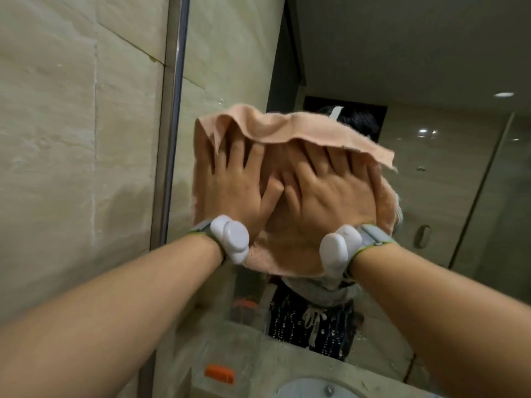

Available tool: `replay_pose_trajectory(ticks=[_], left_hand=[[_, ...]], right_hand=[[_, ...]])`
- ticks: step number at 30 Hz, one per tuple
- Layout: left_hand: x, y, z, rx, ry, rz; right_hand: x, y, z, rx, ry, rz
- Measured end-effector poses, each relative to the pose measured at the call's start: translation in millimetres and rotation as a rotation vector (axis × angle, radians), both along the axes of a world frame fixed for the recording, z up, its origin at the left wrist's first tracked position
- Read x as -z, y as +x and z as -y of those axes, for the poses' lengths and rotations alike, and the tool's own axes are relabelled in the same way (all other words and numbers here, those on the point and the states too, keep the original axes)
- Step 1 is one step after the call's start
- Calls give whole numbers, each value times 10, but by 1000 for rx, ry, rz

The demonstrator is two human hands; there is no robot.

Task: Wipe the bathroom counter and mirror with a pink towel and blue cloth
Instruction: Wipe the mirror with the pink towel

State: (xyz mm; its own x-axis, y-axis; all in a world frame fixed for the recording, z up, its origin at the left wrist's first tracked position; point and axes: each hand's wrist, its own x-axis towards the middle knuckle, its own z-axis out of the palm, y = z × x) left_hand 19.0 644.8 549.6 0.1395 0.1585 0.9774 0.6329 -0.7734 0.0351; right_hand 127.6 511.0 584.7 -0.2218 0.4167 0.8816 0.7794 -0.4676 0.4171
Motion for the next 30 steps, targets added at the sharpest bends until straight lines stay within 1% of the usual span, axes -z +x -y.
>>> replay_pose_trajectory(ticks=[3,6,10,13,19,30], left_hand=[[-381,155,126,54,52,32],[-519,229,203,66,74,74],[-497,240,172,65,82,88],[-490,245,193,103,54,74],[-438,241,211,111,26,60],[-176,283,282,118,-23,5]], right_hand=[[-369,139,141,59,71,33],[-497,193,203,44,111,31],[-470,161,197,58,114,16],[-461,160,224,49,123,9],[-444,147,211,72,135,4],[-175,183,288,91,87,-43]])
